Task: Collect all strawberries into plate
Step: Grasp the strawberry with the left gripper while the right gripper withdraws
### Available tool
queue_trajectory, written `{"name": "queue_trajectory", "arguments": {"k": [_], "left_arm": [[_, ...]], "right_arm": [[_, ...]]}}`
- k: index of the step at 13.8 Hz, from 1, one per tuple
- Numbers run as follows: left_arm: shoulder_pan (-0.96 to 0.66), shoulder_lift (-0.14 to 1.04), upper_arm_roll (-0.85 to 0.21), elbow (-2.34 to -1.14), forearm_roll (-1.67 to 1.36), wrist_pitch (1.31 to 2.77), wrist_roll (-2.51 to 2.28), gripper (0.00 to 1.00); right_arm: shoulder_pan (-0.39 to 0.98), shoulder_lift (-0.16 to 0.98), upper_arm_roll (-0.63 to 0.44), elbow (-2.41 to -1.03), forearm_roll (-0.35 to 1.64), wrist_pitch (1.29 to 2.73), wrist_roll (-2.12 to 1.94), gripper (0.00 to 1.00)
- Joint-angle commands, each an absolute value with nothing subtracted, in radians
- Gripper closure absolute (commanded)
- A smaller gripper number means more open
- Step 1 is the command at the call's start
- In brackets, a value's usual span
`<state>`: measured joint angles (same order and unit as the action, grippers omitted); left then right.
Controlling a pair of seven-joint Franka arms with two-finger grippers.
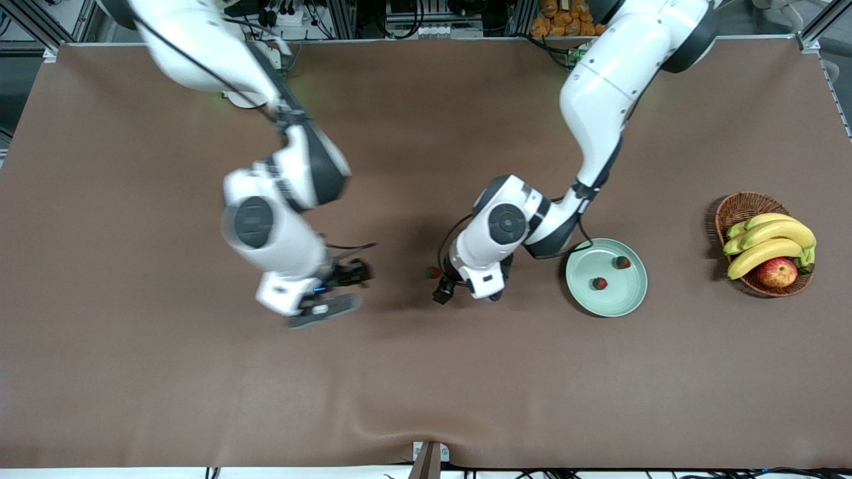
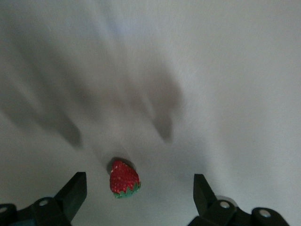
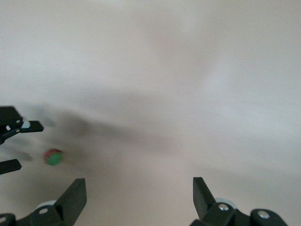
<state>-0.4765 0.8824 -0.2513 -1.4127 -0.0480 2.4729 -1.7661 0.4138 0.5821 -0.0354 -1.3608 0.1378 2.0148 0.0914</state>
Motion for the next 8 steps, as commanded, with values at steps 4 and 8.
{"name": "queue_trajectory", "arguments": {"k": [4, 8], "left_arm": [[-0.580, 0.940, -0.166, -1.342, -0.025, 2.473, -1.818, 0.08], [-0.591, 0.946, -0.166, -1.344, -0.021, 2.471, -1.813, 0.37]], "right_arm": [[0.188, 0.297, -0.029, -1.447, 0.120, 1.748, 0.060, 0.00], [0.040, 0.152, -0.028, -1.450, 0.091, 1.594, 0.058, 0.00]]}}
